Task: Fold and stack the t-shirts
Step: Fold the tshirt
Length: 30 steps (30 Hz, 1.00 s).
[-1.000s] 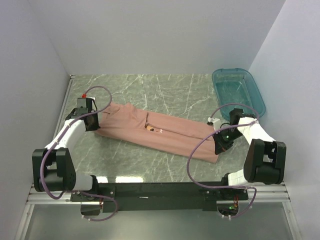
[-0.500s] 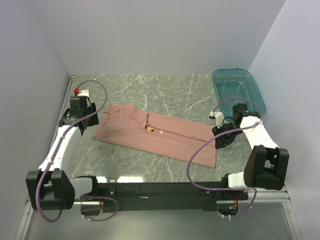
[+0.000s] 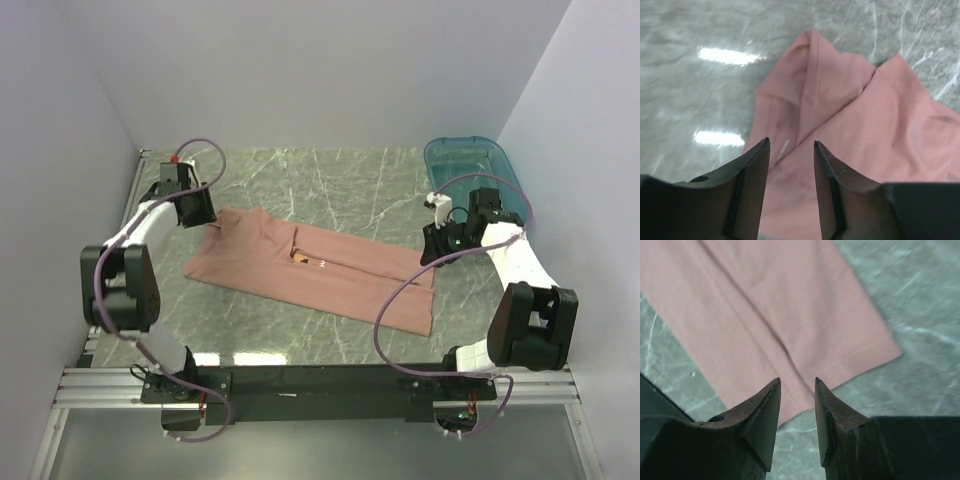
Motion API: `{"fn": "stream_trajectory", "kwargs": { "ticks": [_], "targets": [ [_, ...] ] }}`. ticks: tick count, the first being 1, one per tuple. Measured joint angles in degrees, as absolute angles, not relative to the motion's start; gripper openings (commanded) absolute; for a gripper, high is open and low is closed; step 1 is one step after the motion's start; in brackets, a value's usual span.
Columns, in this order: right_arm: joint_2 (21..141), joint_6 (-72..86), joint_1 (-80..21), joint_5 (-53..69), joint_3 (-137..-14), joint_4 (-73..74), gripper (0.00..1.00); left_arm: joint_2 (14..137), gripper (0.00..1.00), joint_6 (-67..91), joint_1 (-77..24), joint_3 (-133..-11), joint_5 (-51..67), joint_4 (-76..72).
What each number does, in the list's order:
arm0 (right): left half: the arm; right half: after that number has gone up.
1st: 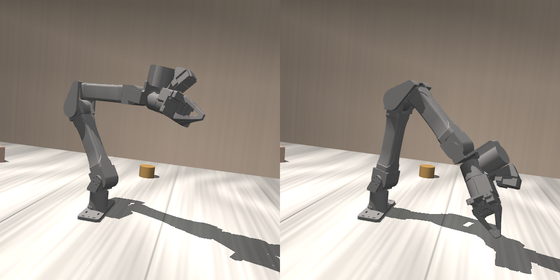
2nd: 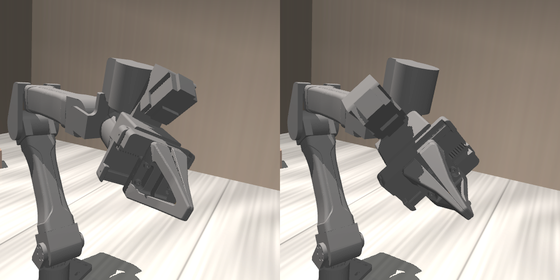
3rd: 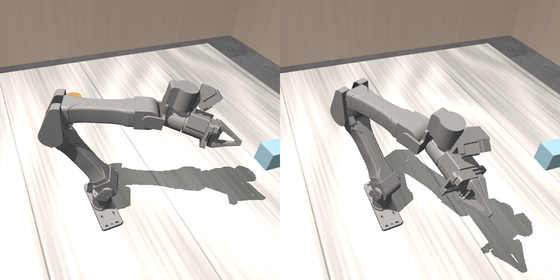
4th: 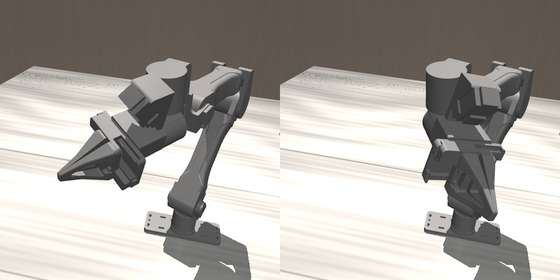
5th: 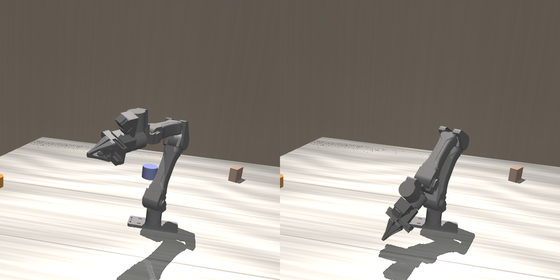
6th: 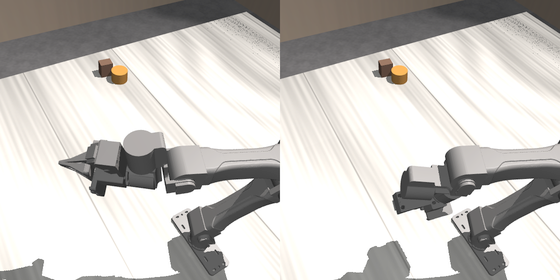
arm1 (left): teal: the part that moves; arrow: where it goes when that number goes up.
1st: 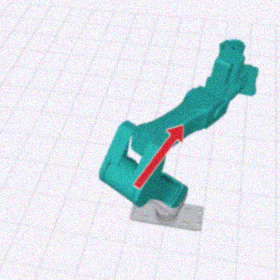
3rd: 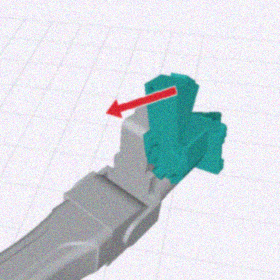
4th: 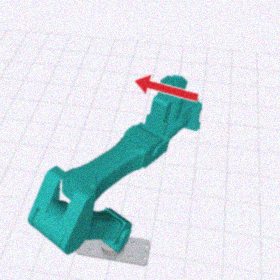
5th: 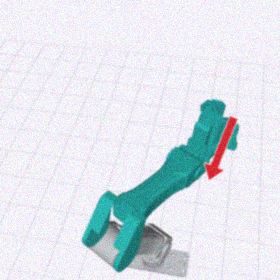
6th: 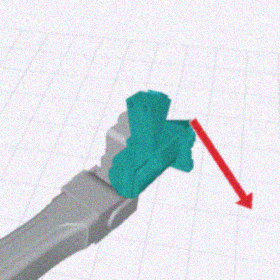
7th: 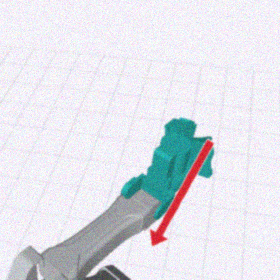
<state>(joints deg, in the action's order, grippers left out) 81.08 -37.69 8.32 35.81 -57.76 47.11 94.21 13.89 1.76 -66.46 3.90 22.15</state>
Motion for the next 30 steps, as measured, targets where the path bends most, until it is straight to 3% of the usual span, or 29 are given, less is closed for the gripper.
{"fn": "stream_trajectory", "kwargs": {
  "ticks": [14, 25, 30],
  "targets": [
    [82.04, -31.46, 8.23, 34.50, -58.59, 40.40, 0.40, 113.27, 0.41, 17.50, 1.78, -83.18, 11.00, 20.91],
    [83.74, -29.87, 8.23, 32.14, -58.59, 39.72, 0.41, 118.02, 0.34, 19.00, 1.78, -85.65, 13.02, 21.87],
    [83.74, -29.43, 8.23, 31.90, -58.59, 39.59, 0.41, 118.58, 0.13, 20.56, 1.78, -85.65, 13.23, 21.50]
  ]
}}
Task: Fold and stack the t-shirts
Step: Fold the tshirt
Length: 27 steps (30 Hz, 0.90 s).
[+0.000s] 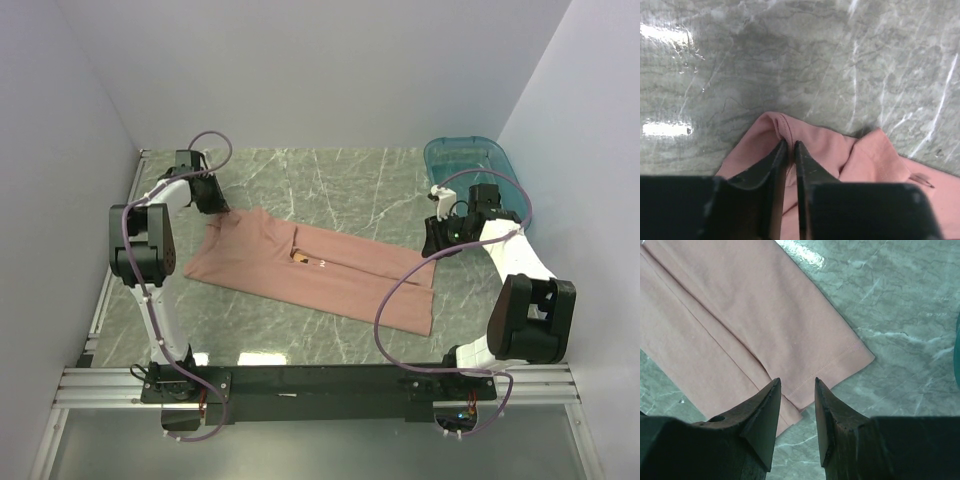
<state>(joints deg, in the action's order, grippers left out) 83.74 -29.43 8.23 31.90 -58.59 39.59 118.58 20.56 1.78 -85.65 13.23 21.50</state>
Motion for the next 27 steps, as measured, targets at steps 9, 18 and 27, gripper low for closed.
{"fn": "stream_trajectory", "kwargs": {
  "ticks": [9, 18, 27],
  "targets": [
    [84.75, -29.41, 7.35, 30.57, -60.18, 39.72, 0.41, 118.87, 0.01, 24.56, 4.80, -83.72, 11.40, 18.94],
    [90.65, -29.95, 1.87, 31.16, -67.35, 40.88, 0.41, 118.85, 0.42, 25.78, 13.50, -84.38, 12.84, 17.78],
    [95.31, -29.56, -2.70, 34.70, -66.96, 40.69, 0.41, 101.51, 0.79, 23.88, 13.17, -78.50, 10.41, 14.66]
  ]
}}
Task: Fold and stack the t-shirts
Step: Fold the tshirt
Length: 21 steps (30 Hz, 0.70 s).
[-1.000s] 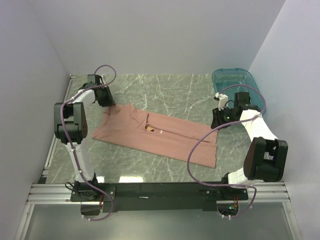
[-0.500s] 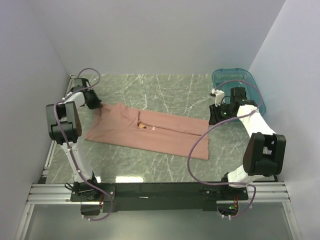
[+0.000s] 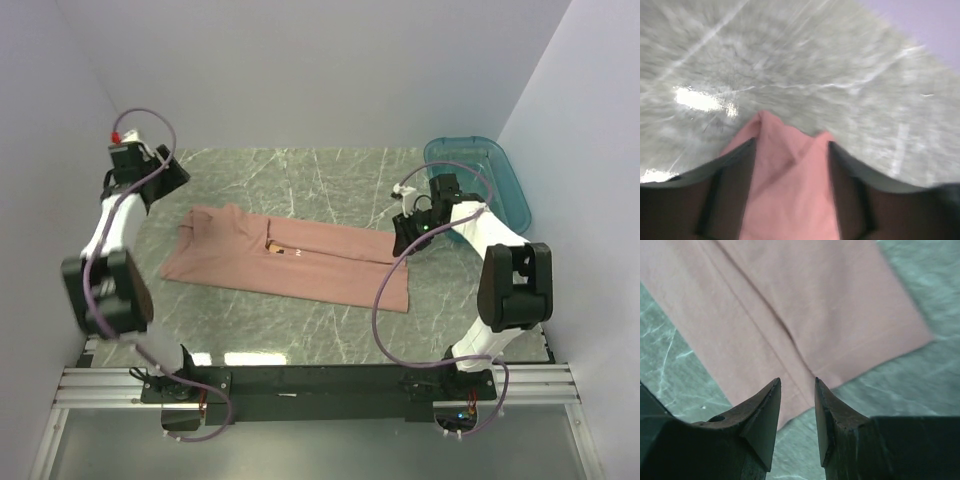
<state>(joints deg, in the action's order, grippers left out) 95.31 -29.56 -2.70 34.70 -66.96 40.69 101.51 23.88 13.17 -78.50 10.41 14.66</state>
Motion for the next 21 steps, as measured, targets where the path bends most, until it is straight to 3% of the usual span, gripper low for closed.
{"fn": "stream_trajectory", "kwargs": {
  "ticks": [3, 7, 13, 21],
  "targets": [
    [95.70, -30.63, -3.57, 35.64, -65.98, 41.58, 0.41, 85.49, 0.83, 23.73, 13.30, -68.58, 11.42, 10.57],
    [95.83, -36.58, -3.68, 39.35, -66.17, 44.75, 0.45, 70.87, 0.81, 23.70, 13.69, -56.75, 17.43, 7.55],
    [94.87, -40.56, -6.00, 41.08, -65.12, 44.56, 0.45, 72.12, 0.80, 23.68, 12.95, -47.94, 23.86, 10.22],
    [94.32, -35.68, -15.77, 36.75, -66.15, 39.99, 0.45, 73.97, 0.72, 22.74, 7.86, -46.65, 17.52, 14.96]
  ]
}}
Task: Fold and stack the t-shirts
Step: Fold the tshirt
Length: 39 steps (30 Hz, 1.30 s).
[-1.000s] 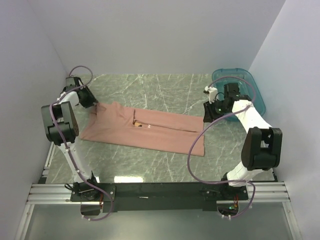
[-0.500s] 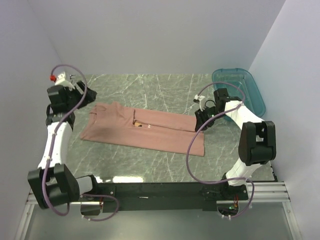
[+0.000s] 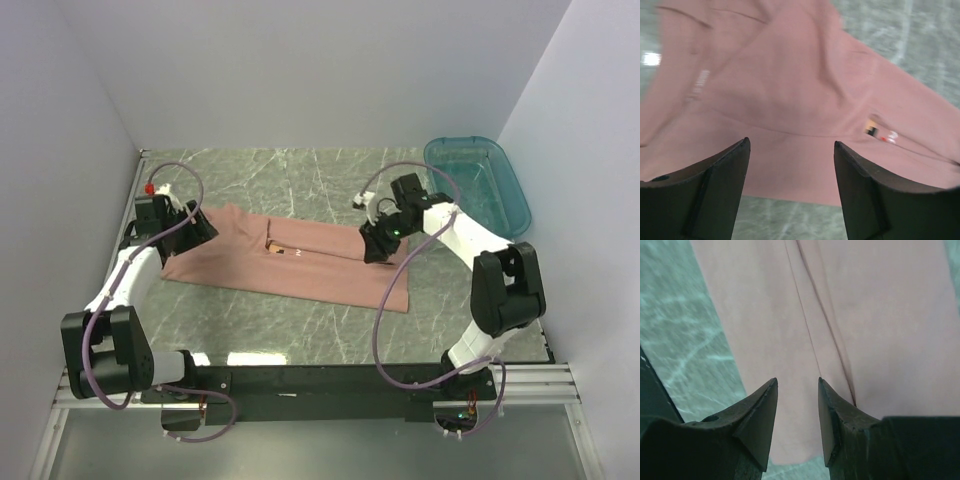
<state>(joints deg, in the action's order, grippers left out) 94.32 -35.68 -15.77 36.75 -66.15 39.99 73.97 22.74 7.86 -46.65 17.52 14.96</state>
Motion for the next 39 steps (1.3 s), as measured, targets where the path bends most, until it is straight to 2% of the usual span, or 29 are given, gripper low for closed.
{"fn": "stream_trajectory", "kwargs": {
  "ticks": [3, 7, 13, 18, 23, 25, 29, 32, 39],
  "targets": [
    [97.01, -32.99, -18.09, 37.67, -71.79, 40.47, 0.45, 74.43, 0.68, 21.54, 7.86, -47.46, 12.58, 16.53],
    [99.20, -32.47, -19.70, 38.98, -75.66, 40.18, 0.45, 74.41, 0.67, 19.81, 8.05, -47.92, 9.02, 17.52],
    [96.75, -34.57, -17.98, 37.95, -69.58, 43.70, 0.45, 71.88, 0.68, 18.61, 8.03, -47.90, 3.84, 19.25],
    [92.64, -34.65, -10.00, 36.05, -64.64, 47.79, 0.45, 69.91, 0.66, 16.43, 8.69, -46.52, -2.92, 16.80],
    [88.90, -36.64, -1.98, 36.05, -63.61, 50.76, 0.45, 74.54, 0.62, 13.13, 11.55, -45.65, -3.25, 16.14],
    [87.18, -37.41, -1.93, 36.45, -61.84, 51.24, 0.45, 76.73, 0.62, 11.94, 12.01, -45.65, -2.70, 16.51],
    [85.17, -38.48, -2.31, 36.77, -58.98, 52.38, 0.45, 79.18, 0.50, 9.47, 12.23, -45.65, -1.04, 17.45],
    [84.77, -38.63, -1.83, 36.82, -58.46, 52.36, 0.45, 80.53, 0.45, 7.99, 12.25, -45.74, 0.25, 17.74],
    [84.53, -38.68, -0.16, 38.24, -58.46, 52.40, 0.45, 84.51, 0.40, 5.93, 12.29, -47.40, 0.71, 19.70]
  ]
}}
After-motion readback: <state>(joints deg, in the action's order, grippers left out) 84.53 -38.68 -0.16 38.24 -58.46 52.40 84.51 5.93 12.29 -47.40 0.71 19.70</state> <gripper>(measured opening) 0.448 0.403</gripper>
